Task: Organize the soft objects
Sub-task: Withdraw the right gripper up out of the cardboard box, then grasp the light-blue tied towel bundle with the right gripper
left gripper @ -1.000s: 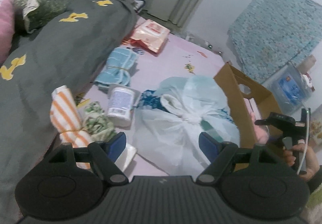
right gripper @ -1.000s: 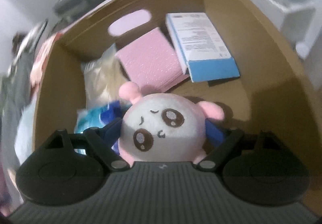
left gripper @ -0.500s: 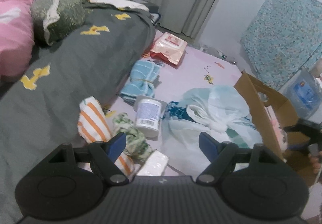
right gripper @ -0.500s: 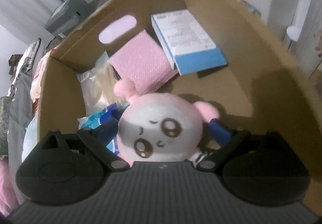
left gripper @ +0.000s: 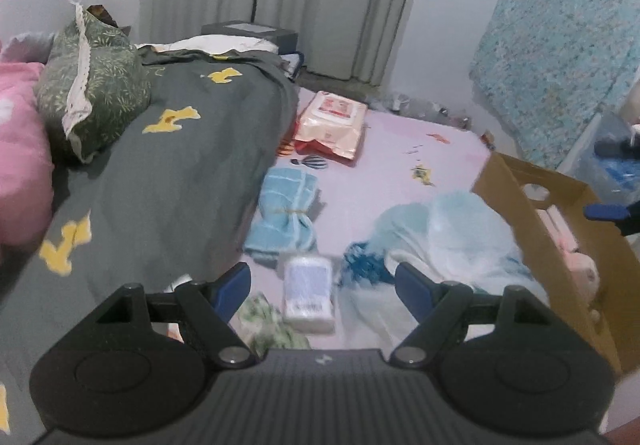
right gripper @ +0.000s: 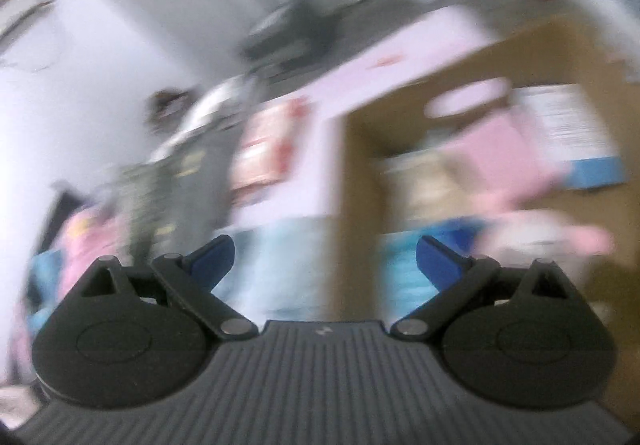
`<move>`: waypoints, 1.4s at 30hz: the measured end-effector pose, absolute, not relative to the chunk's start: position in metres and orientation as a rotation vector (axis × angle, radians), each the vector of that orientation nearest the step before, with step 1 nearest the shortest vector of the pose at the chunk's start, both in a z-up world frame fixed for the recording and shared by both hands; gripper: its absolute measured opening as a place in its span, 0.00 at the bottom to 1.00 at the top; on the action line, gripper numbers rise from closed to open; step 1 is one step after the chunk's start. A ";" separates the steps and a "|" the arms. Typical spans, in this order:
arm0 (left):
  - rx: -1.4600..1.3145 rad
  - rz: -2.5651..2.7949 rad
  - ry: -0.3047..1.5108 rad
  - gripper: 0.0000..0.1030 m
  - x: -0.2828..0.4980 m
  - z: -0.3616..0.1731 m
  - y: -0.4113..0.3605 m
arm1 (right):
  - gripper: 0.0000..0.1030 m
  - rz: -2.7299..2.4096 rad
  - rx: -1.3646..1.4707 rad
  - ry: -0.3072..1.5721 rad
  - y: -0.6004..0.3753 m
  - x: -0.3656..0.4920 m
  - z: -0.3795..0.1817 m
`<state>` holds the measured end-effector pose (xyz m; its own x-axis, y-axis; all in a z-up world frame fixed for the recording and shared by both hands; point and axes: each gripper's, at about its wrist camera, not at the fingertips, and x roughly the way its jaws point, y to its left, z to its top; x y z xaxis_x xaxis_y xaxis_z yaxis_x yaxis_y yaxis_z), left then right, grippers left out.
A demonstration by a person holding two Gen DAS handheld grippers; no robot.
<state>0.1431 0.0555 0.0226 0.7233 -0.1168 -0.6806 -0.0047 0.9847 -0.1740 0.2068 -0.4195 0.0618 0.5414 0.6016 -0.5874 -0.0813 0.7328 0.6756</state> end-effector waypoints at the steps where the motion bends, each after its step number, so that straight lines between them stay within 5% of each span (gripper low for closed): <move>1: -0.162 -0.061 0.777 0.78 0.154 0.022 0.057 | 0.95 0.498 0.671 0.944 -0.401 0.218 0.061; 7: -0.119 -0.069 0.872 0.75 0.221 0.005 0.057 | 0.91 0.677 0.726 1.135 -0.281 0.295 0.029; 13: -0.077 -0.071 0.980 0.73 0.282 -0.023 0.053 | 0.69 0.632 0.704 1.329 -0.196 0.361 -0.033; 16: -0.039 -0.046 1.040 0.72 0.303 -0.038 0.051 | 0.59 0.581 0.665 1.381 -0.175 0.378 -0.057; 24: -0.104 -0.034 1.161 0.67 0.331 -0.071 0.056 | 0.52 0.548 0.611 1.457 -0.148 0.393 -0.102; 27: -0.154 -0.017 1.174 0.58 0.336 -0.076 0.063 | 0.43 0.582 0.626 1.463 -0.140 0.391 -0.113; 31: -0.179 -0.025 1.167 0.46 0.333 -0.065 0.064 | 0.31 0.578 0.628 1.432 -0.140 0.389 -0.109; 42: -0.094 -0.076 1.042 0.46 0.292 0.015 0.020 | 0.25 0.683 0.675 1.296 -0.173 0.362 -0.039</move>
